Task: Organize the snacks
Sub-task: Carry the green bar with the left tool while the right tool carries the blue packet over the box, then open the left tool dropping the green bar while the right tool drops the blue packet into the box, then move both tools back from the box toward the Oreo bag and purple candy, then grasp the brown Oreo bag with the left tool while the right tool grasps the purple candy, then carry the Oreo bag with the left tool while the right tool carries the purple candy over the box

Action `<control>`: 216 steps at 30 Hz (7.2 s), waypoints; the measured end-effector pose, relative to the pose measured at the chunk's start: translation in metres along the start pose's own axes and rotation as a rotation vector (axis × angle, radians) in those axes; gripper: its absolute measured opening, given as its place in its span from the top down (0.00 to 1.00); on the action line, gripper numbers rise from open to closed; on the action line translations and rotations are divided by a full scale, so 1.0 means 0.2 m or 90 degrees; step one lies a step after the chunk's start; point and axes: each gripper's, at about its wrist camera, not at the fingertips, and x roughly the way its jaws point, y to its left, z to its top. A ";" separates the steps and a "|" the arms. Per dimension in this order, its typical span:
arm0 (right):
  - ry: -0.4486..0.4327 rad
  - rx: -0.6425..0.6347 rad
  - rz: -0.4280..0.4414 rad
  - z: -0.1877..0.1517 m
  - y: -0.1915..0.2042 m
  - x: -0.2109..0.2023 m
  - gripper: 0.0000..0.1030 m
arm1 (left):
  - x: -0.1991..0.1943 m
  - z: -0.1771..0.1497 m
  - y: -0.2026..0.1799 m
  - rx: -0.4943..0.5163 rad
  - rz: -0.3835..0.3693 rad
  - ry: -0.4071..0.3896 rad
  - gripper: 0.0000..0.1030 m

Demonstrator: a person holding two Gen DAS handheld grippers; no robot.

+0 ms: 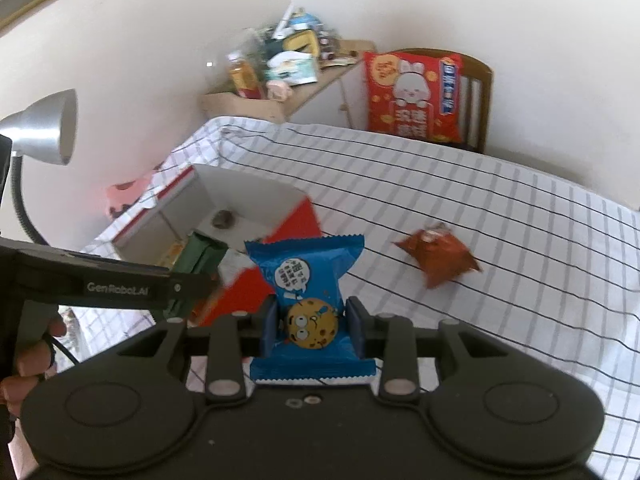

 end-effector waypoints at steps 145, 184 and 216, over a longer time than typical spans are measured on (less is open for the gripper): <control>0.088 -0.107 -0.065 -0.26 -0.78 0.19 0.12 | 0.79 0.28 -0.80 -0.062 -0.044 0.067 0.27; 0.141 -0.220 -0.060 -0.36 -0.77 0.54 0.81 | 1.31 0.42 -0.83 -0.130 -0.010 0.136 0.49; 0.046 0.021 -0.053 -0.36 -0.62 0.04 0.83 | 0.58 0.02 -0.58 -0.048 -0.031 0.102 0.52</control>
